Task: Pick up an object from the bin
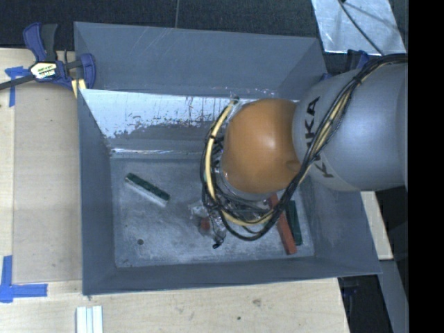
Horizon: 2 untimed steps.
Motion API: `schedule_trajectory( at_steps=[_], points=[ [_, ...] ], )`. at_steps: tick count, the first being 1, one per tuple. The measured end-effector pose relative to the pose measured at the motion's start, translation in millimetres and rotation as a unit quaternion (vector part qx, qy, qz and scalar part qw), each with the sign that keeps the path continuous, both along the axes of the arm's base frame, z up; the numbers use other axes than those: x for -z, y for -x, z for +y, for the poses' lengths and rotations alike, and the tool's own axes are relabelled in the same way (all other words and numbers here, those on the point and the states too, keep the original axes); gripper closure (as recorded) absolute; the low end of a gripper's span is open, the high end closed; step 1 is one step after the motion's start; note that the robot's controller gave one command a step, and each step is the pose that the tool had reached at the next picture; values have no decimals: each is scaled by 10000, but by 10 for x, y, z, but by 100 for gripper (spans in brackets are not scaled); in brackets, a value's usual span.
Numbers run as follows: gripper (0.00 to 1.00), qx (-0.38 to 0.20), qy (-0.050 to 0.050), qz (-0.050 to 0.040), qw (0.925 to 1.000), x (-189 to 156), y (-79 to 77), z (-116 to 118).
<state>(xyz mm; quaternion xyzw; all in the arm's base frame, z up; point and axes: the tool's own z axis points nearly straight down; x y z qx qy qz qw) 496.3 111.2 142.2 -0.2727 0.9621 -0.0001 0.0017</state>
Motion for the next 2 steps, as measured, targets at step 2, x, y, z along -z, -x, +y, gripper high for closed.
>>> schedule_trajectory(
  at_steps=[2],
  points=[
    [0,-1420,5,32,9899,741,-51,63]
  ],
)
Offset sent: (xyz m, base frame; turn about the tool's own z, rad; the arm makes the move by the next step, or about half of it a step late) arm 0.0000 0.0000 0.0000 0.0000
